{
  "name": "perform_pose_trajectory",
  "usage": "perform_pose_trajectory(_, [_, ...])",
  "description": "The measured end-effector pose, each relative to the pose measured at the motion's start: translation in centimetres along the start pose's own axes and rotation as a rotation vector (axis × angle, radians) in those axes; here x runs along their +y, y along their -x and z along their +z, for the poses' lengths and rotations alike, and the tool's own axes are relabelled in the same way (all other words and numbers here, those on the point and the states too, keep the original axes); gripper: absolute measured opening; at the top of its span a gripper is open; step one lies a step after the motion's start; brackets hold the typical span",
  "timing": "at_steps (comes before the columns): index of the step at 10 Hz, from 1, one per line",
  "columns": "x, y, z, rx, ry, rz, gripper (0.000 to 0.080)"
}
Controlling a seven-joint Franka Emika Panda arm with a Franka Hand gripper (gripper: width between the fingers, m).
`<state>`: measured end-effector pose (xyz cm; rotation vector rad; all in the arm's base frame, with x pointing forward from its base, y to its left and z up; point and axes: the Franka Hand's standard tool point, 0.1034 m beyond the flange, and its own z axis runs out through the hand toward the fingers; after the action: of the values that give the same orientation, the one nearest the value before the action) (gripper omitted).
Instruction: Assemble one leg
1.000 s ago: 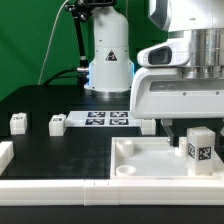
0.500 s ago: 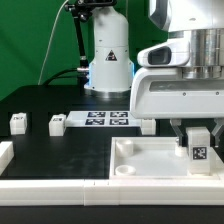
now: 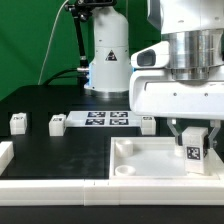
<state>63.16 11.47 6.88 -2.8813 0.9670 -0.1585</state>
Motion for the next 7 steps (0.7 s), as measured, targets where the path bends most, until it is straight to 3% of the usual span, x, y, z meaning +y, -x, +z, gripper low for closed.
perform_pose_trajectory(6, [-0.31, 0.53, 0.15, -0.003, 0.001, 0.550, 0.0290])
perform_pose_trajectory(7, [-0.30, 0.52, 0.15, -0.002, 0.001, 0.482, 0.0369])
